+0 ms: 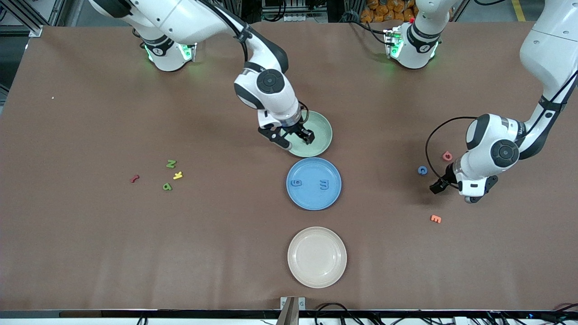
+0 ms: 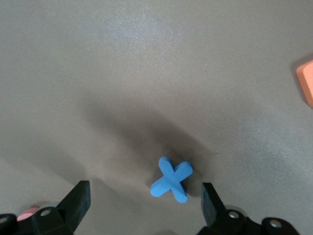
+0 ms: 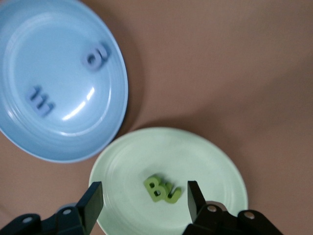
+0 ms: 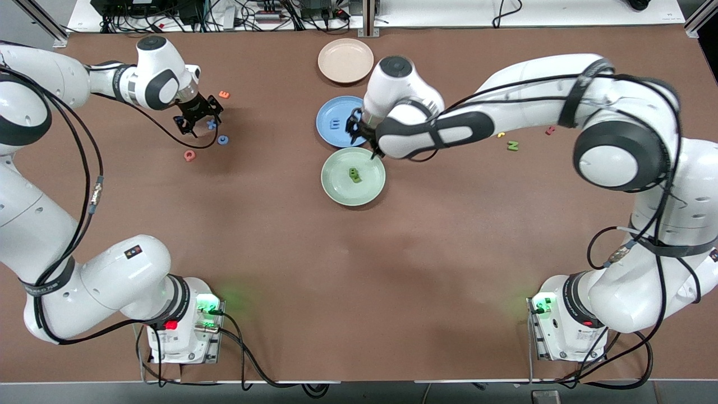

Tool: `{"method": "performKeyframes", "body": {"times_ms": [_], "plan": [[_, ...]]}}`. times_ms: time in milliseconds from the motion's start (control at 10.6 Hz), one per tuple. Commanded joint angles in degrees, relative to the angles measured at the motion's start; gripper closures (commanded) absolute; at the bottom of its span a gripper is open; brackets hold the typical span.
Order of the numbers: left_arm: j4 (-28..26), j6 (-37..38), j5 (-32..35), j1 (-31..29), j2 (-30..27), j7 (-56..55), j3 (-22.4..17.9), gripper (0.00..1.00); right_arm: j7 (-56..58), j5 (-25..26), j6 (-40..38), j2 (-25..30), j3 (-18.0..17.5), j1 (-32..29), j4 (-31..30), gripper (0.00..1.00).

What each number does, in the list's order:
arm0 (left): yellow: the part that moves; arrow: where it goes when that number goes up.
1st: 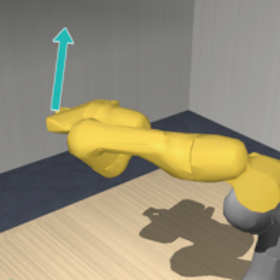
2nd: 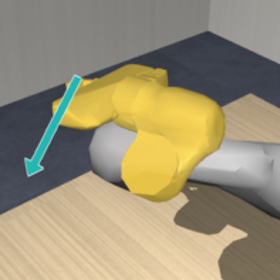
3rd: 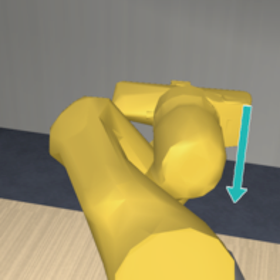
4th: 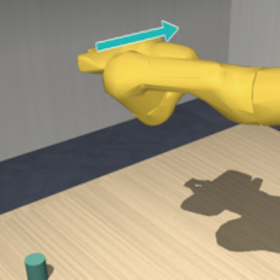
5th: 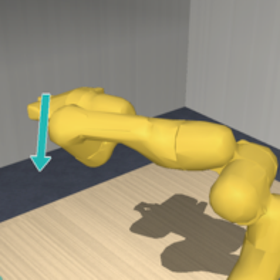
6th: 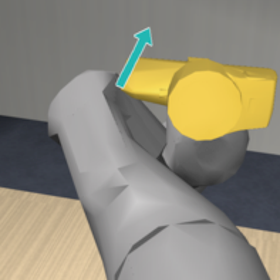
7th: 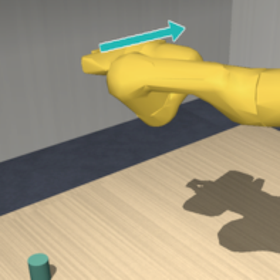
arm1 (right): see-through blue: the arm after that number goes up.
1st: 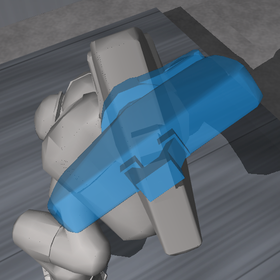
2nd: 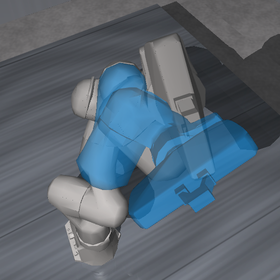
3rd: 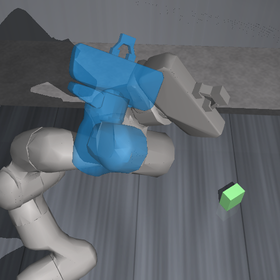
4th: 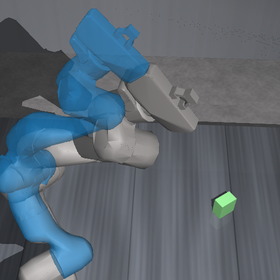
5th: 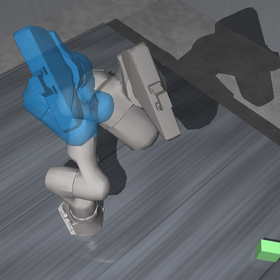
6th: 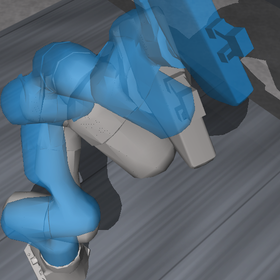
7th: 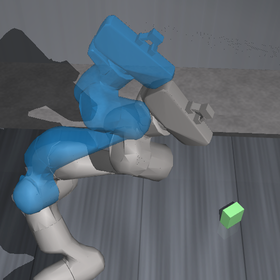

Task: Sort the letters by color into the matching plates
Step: 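Drop B on the green plate with the right gripper while the left gripper returns, then grasp blue X with the left gripper while the right gripper grasps green Z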

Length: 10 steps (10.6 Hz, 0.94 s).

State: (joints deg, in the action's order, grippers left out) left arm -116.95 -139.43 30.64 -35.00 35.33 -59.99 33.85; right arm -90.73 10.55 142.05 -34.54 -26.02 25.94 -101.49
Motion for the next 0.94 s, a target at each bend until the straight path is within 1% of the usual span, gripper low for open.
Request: {"method": "performKeyframes", "body": {"times_ms": [0, 283, 471, 565, 659, 848], "plan": [[1.81, -0.14, 2.06, 0.29, 1.59, -1.62, 0.16, 0.0, 6.85, -0.97, -1.51, 8.5, -1.66, -6.15, -8.17, 0.22], [2.16, -0.14, 2.5, 0.81, 2.03, -1.62, -0.19, 0.0, 18.89, -3.52, -2.73, 14.04, -1.66, -11.33, -14.95, 0.23], [2.34, -0.14, 3.02, 3.26, 1.94, -2.06, -2.46, 0.0, 27.5, -3.61, -6.94, 17.03, -1.57, -14.85, -16.71, 0.23], [2.34, -0.14, 4.07, 4.58, 1.94, -3.19, -3.69, 0.0, 32.24, -3.7, -7.48, 18.7, -1.49, -16.43, -18.03, 0.23], [2.6, -0.14, 5.04, 5.03, 1.94, -3.99, -4.05, 0.0, 36.99, -4.57, -7.49, 20.55, -1.49, -18.54, -19.87, 0.23], [2.6, -0.14, 5.22, 4.86, 1.94, -4.0, -4.05, 0.0, 45.34, -5.54, -7.93, 21.88, -0.96, -22.14, -22.25, 0.23]]}}
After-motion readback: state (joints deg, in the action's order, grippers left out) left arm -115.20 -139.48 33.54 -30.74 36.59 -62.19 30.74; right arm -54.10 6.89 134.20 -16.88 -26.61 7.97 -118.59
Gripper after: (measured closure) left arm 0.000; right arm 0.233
